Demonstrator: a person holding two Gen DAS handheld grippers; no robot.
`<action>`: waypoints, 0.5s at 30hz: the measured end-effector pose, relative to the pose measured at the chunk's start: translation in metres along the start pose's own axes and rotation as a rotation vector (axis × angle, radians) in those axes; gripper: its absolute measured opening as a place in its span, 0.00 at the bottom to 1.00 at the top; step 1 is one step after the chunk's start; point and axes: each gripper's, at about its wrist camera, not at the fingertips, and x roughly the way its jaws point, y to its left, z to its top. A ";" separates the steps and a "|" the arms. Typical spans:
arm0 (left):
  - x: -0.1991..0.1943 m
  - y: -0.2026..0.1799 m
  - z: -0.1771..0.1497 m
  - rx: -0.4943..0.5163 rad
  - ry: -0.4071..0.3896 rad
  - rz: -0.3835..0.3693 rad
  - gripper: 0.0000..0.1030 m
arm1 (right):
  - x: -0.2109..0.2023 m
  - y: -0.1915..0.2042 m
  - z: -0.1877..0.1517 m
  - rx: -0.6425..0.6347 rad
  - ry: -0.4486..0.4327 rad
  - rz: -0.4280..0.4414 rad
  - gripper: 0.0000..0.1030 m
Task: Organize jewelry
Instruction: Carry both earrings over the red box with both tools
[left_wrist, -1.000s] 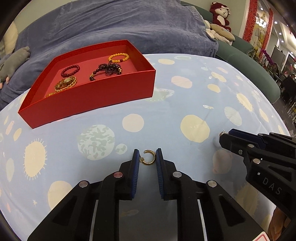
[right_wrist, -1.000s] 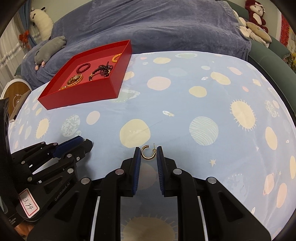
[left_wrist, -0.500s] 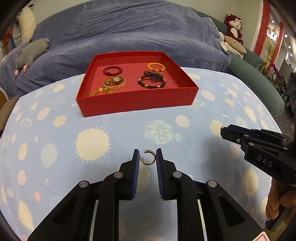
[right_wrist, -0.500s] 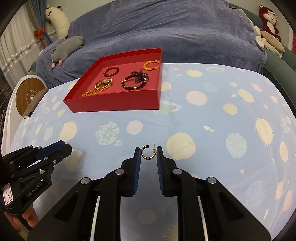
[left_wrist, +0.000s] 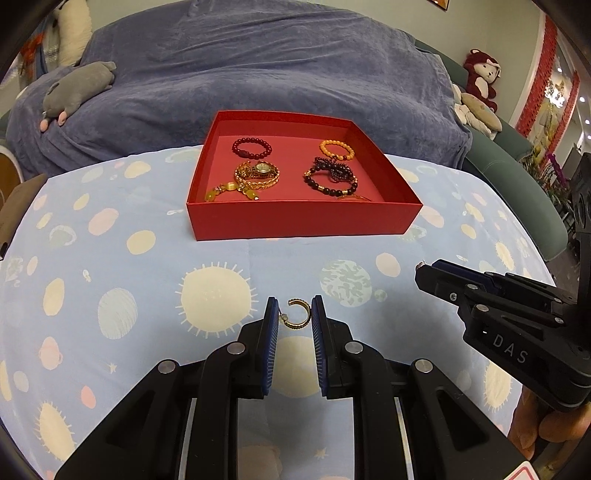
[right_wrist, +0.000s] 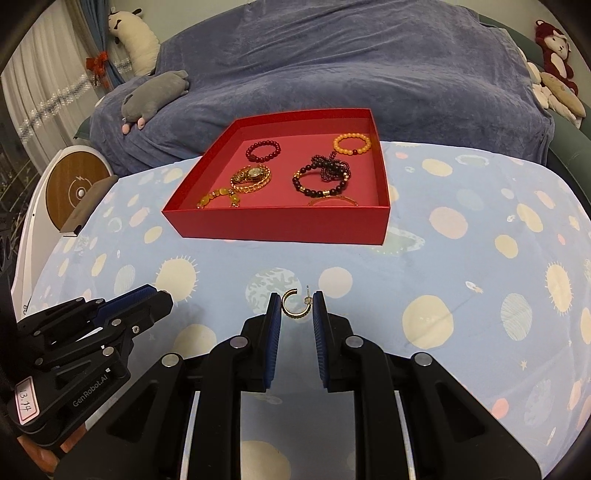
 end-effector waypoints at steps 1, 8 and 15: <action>-0.001 0.001 0.001 -0.004 -0.003 0.000 0.15 | 0.001 0.001 0.000 0.001 0.001 0.002 0.17; 0.004 0.008 0.007 -0.028 0.006 0.019 0.15 | 0.008 0.004 0.002 0.007 0.012 0.009 0.17; 0.008 0.006 0.020 -0.020 -0.004 0.046 0.15 | 0.006 0.002 0.017 0.017 -0.010 0.016 0.17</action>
